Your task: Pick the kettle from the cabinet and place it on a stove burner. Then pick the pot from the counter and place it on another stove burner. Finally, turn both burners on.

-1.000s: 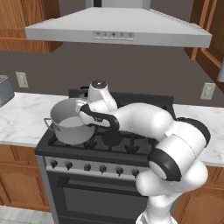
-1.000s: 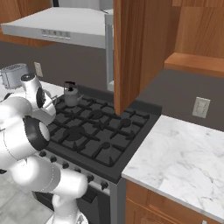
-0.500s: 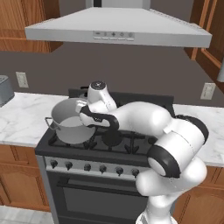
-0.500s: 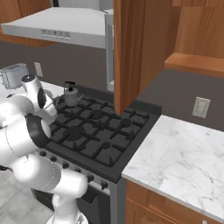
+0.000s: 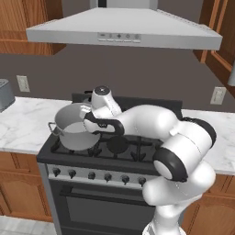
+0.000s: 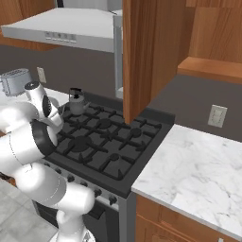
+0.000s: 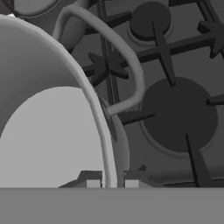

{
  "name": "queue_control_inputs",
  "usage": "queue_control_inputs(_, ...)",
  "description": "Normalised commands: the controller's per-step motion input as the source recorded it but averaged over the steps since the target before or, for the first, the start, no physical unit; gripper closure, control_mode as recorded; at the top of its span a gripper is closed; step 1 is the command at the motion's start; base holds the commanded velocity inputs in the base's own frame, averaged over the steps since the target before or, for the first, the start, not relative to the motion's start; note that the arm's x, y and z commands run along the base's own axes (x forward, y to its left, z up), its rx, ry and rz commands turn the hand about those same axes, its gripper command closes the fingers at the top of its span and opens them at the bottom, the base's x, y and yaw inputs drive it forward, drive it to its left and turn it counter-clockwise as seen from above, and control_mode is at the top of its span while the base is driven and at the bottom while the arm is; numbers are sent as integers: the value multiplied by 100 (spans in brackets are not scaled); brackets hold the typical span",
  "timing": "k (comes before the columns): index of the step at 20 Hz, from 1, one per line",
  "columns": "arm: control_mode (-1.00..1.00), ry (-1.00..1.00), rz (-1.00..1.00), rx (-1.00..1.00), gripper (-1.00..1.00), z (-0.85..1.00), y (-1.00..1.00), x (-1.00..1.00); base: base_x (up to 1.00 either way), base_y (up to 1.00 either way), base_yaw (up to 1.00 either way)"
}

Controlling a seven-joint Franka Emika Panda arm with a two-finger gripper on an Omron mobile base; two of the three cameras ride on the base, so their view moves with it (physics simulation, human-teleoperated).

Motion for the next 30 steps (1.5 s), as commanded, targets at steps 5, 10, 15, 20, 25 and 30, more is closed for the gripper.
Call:
queue_control_inputs(5, -100, 0, -1, 0, 100, 0, 7, 11, 0, 0, 0)
queue_control_inputs(10, -100, 0, 0, 0, 100, -5, 10, 7, 0, 0, 0)
queue_control_inputs(15, -100, 0, 0, 0, 100, -8, 6, 5, 0, 0, 0)
queue_control_inputs(20, -100, 0, 0, 0, 100, -4, 1, 7, 0, 0, 0)
queue_control_inputs(25, -100, 0, 0, 0, 100, -4, 0, 7, 0, 0, 0)
queue_control_inputs(30, -100, -1, 0, 0, 100, -3, 1, 4, 0, 0, 0)
